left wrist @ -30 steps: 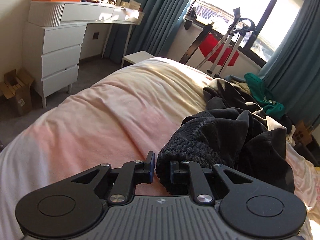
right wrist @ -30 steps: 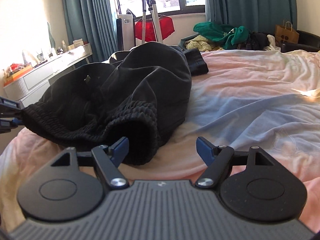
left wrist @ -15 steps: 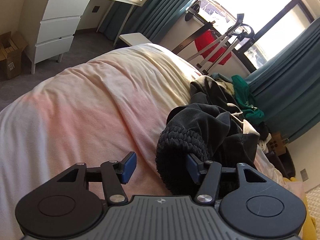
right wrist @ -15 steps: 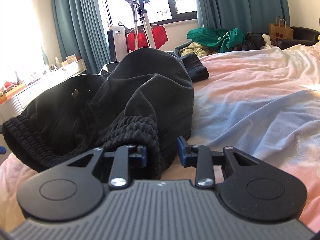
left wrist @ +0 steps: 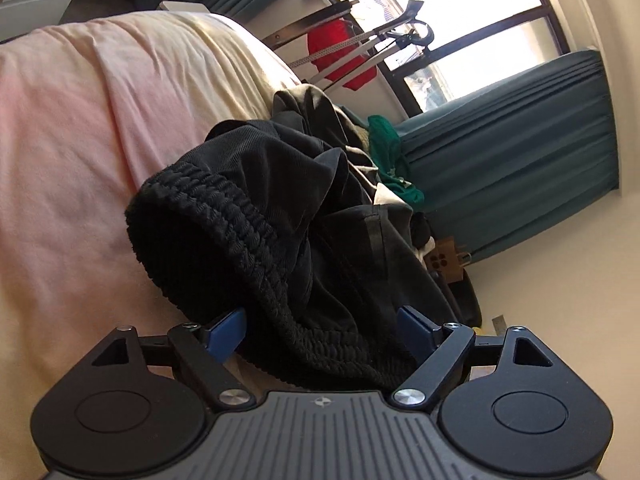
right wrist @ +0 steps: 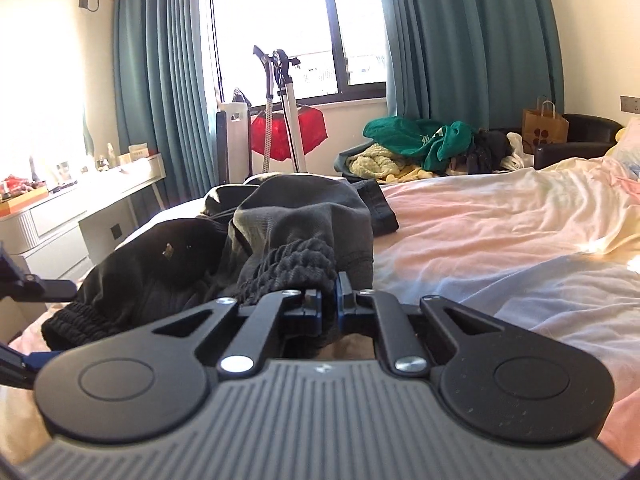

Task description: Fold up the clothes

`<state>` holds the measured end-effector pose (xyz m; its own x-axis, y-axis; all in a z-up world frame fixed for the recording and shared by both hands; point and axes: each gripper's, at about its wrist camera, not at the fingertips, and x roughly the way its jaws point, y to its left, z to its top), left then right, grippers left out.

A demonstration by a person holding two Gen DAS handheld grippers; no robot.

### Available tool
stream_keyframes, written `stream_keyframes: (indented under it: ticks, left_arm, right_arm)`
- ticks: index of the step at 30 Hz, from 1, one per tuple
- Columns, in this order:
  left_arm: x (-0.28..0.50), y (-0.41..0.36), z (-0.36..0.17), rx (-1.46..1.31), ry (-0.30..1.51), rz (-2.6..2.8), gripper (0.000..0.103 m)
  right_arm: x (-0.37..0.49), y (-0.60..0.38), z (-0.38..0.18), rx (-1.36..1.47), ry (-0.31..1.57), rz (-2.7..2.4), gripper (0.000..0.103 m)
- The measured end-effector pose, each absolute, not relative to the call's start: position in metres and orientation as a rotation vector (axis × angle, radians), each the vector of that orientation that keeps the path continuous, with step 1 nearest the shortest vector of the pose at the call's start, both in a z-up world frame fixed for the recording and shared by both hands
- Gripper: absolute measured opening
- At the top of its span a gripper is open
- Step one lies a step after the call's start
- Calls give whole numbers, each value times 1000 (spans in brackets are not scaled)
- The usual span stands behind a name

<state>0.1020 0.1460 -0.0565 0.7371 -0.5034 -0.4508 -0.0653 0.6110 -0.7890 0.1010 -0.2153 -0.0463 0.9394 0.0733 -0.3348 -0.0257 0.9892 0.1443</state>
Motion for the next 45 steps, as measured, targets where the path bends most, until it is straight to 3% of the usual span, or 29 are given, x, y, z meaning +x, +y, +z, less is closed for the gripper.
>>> stream_keyframes:
  ticks: [4, 6, 8, 9, 11, 13, 15, 16, 17, 19, 31, 36, 42, 45]
  left_arm:
    - [127, 142, -82, -945, 723, -205, 78]
    - [140, 145, -98, -1002, 727, -161, 64]
    - [148, 150, -108, -1042, 706, -116, 39]
    - [149, 152, -110, -1047, 684, -88, 35]
    - [151, 156, -106, -1031, 637, -50, 17]
    - [150, 161, -97, -1006, 572, -19, 10]
    - [146, 165, -77, -965, 476, 1, 10]
    - [145, 167, -66, -950, 442, -5, 9]
    - [147, 170, -57, -953, 424, -26, 9]
    - [153, 173, -37, -942, 408, -55, 9]
    - [232, 271, 120, -663, 304, 90, 8]
    - [282, 328, 107, -551, 371, 277, 9]
    - [314, 378, 11, -514, 539, 363, 10]
    - [319, 387, -11, -509, 570, 362, 11]
  right_arm:
    - [109, -221, -68, 141, 480, 22, 10]
    - [114, -227, -79, 166, 533, 20, 11]
    - [116, -231, -88, 198, 557, 27, 14]
    - [117, -230, -91, 196, 562, 19, 16]
    - [118, -227, -97, 185, 573, 9, 36]
    - [122, -224, -106, 170, 611, 16, 40]
    - [125, -222, -112, 180, 631, 32, 38]
    - [125, -221, -111, 198, 616, 62, 22]
    - [122, -218, -109, 202, 601, 89, 15]
    - [112, -207, -97, 162, 566, 101, 12]
    - [91, -59, -26, 327, 457, 536, 12]
    - [122, 25, -48, 329, 498, 689, 12]
    - [151, 59, -86, 325, 568, 735, 16]
    - [151, 62, -84, 298, 554, 739, 19]
